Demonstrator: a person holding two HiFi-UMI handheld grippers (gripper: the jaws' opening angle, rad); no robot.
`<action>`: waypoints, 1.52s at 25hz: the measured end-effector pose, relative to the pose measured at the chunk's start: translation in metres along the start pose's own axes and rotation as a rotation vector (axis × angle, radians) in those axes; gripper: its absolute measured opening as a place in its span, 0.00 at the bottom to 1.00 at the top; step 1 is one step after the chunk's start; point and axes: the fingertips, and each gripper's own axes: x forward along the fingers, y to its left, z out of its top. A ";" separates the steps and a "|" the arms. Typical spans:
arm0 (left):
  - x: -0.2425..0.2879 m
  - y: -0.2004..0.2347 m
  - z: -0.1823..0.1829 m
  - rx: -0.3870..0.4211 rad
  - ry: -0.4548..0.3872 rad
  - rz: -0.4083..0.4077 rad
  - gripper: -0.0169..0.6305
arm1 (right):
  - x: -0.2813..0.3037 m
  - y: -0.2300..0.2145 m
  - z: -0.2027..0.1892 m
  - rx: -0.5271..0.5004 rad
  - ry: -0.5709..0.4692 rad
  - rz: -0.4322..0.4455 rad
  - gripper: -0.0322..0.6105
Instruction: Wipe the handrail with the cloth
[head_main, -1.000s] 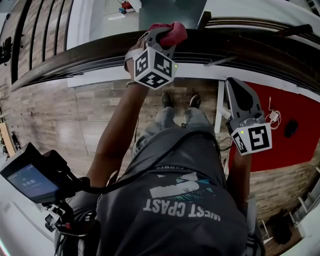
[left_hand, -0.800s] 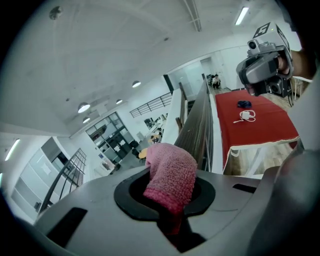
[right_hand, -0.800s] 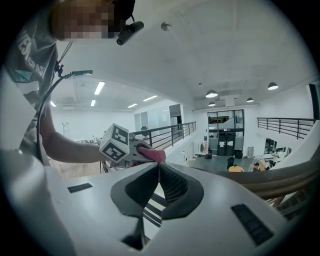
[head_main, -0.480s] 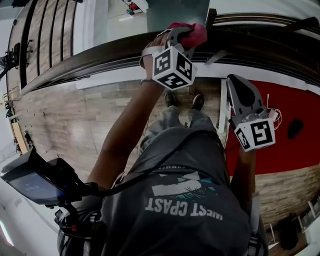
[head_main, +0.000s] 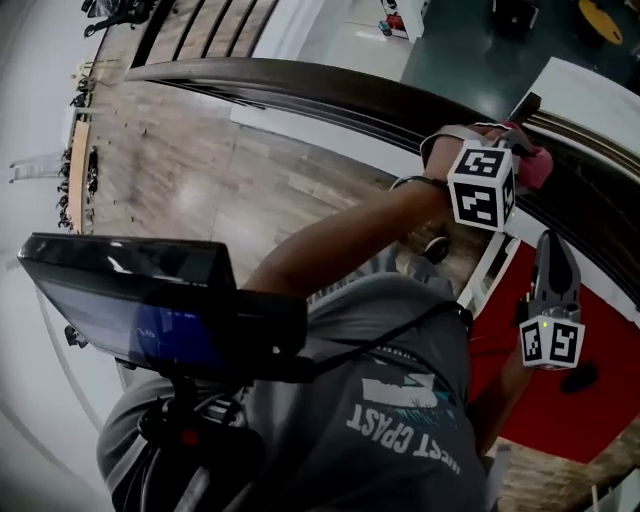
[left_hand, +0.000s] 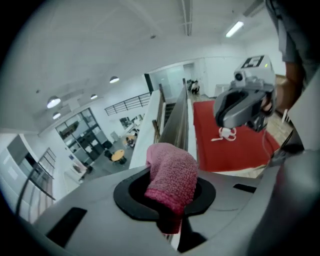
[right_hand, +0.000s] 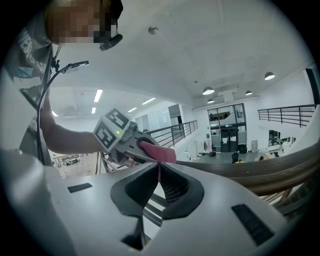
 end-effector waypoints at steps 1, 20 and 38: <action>-0.001 -0.008 0.005 -0.044 -0.030 -0.051 0.12 | 0.002 -0.004 -0.001 0.006 -0.014 0.015 0.06; -0.214 -0.016 0.058 -0.873 -1.040 -0.814 0.40 | 0.047 0.149 0.067 0.282 -0.250 0.454 0.44; -0.206 -0.036 -0.080 -0.921 -0.692 -0.408 0.53 | 0.046 0.046 -0.074 -0.115 0.225 -0.164 0.16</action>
